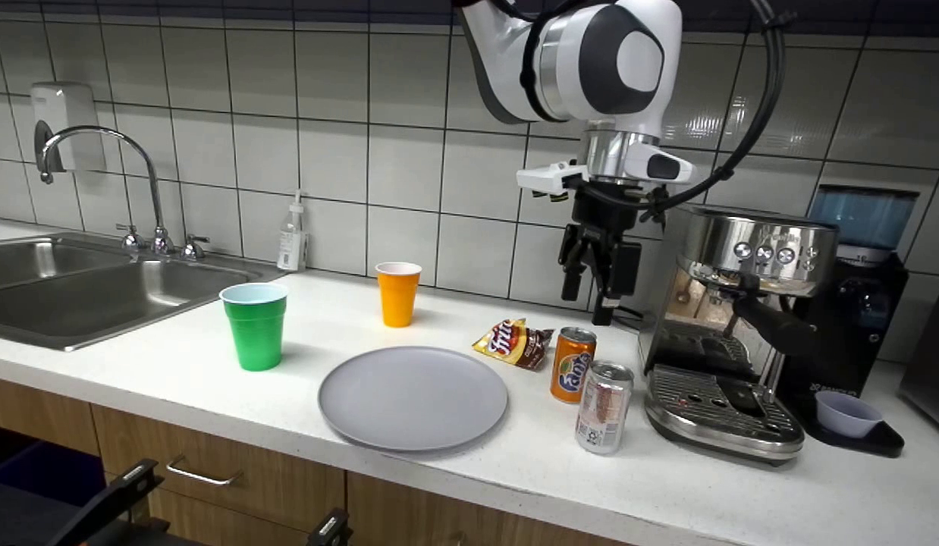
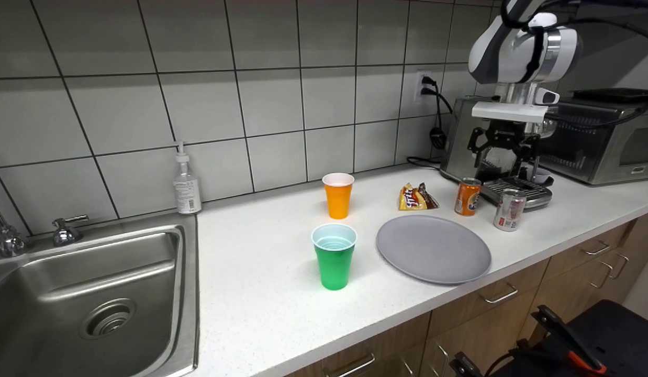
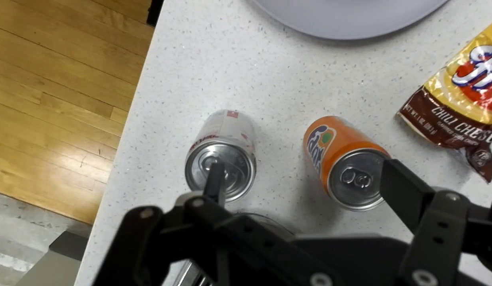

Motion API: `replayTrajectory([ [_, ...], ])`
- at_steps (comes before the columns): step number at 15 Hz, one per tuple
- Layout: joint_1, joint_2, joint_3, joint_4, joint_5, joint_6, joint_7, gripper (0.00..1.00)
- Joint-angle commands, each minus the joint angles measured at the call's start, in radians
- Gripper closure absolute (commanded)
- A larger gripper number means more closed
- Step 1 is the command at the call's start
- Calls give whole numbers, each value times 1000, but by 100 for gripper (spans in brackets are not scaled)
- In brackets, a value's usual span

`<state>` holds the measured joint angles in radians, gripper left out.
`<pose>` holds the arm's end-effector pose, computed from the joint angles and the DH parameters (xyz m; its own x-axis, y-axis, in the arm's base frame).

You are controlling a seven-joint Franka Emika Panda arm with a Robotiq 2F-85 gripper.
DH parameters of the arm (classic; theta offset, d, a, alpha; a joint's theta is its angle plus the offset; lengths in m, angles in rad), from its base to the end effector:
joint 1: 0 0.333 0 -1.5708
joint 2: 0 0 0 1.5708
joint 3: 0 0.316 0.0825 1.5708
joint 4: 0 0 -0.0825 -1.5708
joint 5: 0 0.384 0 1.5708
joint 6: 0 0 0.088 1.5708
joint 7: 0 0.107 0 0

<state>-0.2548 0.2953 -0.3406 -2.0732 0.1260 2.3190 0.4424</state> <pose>0.4850 -0.3209 0.2923 0.4418 -0.8968 -0.0227 -0.8967 -0.4422 0.0192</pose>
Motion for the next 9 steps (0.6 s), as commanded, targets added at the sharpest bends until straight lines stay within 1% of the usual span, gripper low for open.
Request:
replayTrajectory([
  [1,16,-65,25,-43,-8,-34,-30,0],
  [9,79,-124,92,-104,-1,-23,-41,0],
])
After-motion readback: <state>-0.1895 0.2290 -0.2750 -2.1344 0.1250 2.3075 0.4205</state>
